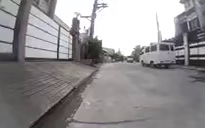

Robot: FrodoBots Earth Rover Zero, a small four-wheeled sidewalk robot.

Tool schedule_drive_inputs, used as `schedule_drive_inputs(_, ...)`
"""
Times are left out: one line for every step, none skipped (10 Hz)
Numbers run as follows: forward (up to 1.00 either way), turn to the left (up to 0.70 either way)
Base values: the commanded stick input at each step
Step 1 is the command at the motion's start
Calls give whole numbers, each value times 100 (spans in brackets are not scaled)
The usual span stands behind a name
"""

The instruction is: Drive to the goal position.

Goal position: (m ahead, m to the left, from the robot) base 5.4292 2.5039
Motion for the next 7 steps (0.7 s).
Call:
schedule_drive_inputs(67, -1)
schedule_drive_inputs(67, -14)
schedule_drive_inputs(67, -24)
schedule_drive_inputs(67, -24)
schedule_drive_inputs(67, -24)
schedule_drive_inputs(67, -21)
schedule_drive_inputs(67, -9)
